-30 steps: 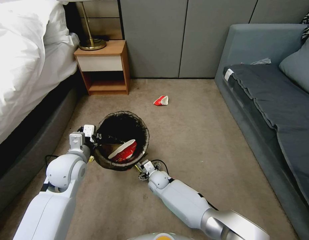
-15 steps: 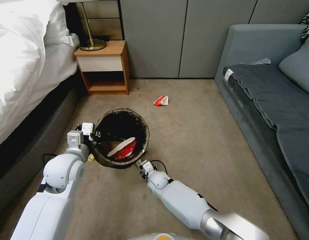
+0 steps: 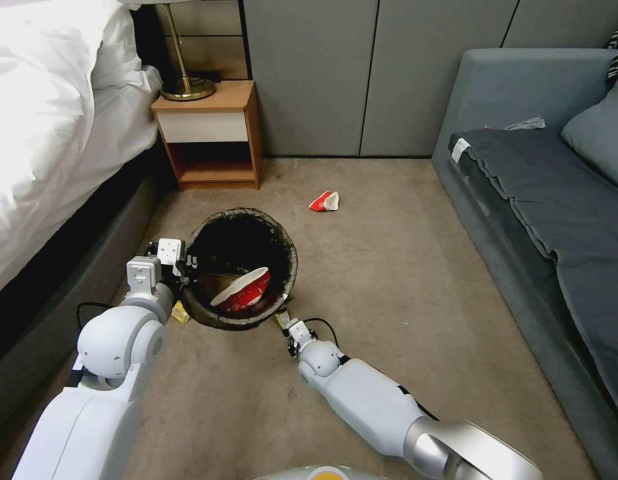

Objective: Pick up the trash bin, then pick up the garbage from the floor and place it into the trash bin.

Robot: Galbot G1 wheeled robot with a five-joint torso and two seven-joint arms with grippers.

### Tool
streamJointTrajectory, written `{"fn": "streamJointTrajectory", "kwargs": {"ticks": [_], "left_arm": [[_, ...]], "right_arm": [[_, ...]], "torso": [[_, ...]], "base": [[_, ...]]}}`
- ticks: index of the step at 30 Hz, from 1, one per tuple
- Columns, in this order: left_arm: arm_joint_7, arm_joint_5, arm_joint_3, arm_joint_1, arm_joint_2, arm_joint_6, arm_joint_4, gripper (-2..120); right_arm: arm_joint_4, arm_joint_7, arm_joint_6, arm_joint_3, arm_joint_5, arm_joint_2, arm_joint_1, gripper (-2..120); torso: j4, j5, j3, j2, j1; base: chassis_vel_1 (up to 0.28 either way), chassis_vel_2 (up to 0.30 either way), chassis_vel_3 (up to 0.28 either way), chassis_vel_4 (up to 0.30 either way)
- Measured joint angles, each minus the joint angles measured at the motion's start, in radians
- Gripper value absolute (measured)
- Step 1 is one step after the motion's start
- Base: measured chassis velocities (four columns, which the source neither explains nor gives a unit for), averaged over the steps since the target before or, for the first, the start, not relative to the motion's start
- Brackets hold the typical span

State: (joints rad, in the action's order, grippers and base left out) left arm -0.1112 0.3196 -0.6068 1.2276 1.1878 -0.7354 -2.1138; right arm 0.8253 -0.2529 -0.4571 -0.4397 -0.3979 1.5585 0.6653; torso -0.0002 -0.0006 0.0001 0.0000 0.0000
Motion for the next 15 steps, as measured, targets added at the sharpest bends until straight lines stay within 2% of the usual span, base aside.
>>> {"fn": "streamJointTrajectory", "kwargs": {"ticks": [1, 2, 3, 15], "left_arm": [[0.000, 0.000, 0.000, 0.000, 0.000, 0.000, 0.000, 0], [0.000, -0.003, -0.001, 0.001, -0.001, 0.000, -0.007, 0], [0.001, -0.003, -0.002, 0.002, -0.001, 0.000, -0.014, 0], [-0.001, 0.007, -0.016, 0.009, -0.012, 0.000, -0.053, 0]], "right_arm": [[0.000, 0.000, 0.000, 0.000, 0.000, 0.000, 0.000, 7], [0.005, -0.001, -0.003, 0.000, -0.002, -0.005, -0.001, 1], [0.007, -0.002, -0.005, 0.000, -0.006, -0.009, -0.003, 0], [0.019, -0.003, -0.009, 0.007, -0.013, -0.024, -0.010, 0]], "torso": [[0.0000, 0.0000, 0.000, 0.000, 0.000], [-0.0001, 0.0002, 0.000, 0.000, 0.000], [-0.0003, -0.0001, 0.000, 0.000, 0.000], [-0.0001, 0.0003, 0.000, 0.000, 0.000]], "base": [[0.000, 0.000, 0.000, 0.000], [0.000, 0.000, 0.000, 0.000], [0.000, 0.000, 0.000, 0.000], [0.000, 0.000, 0.000, 0.000]]}}
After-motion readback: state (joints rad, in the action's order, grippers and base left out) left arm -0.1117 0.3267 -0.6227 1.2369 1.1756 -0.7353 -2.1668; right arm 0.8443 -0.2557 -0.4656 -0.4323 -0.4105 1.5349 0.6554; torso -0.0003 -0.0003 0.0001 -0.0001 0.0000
